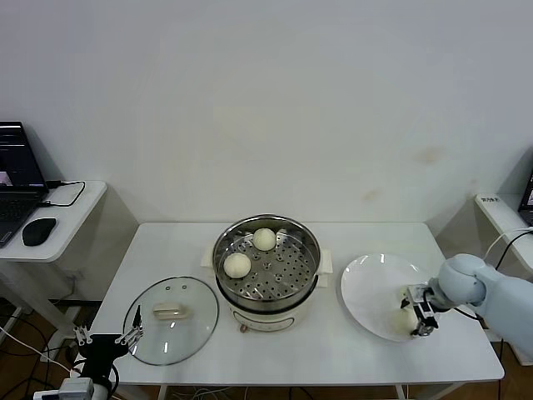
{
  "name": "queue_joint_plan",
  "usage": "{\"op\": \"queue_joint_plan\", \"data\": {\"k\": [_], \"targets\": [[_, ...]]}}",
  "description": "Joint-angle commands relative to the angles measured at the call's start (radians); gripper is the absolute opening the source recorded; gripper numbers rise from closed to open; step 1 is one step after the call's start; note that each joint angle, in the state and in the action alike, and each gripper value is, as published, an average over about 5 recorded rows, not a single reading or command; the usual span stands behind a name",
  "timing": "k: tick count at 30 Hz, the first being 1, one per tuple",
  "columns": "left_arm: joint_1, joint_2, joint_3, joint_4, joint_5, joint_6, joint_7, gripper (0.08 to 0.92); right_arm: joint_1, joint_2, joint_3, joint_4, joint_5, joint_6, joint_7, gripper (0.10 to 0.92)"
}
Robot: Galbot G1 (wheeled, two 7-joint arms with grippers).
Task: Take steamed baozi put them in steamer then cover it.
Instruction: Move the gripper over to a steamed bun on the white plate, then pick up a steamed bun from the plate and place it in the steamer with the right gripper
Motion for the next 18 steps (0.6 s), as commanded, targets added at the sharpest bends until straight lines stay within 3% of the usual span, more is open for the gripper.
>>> {"op": "queue_joint_plan", "data": {"k": [1,6,18], "targets": [[0.004,0.001,-0.001,-0.003,0.000,0.000,0.000,0.823,0.000,0.015,0.002,-0.016,0.008,-0.006,-0.006,0.608],[0.004,0.001,-0.003,-0.009,-0.001,0.001,0.000,0.823,0.056,0.009,-0.007,-0.015,0.025,-0.008,-0.024,0.564],[0.007,0.004,-0.003,-0.020,-0.004,0.000,0.000,0.823,0.365,0.002,-0.063,-0.022,0.154,-0.018,-0.072,0.562]]}}
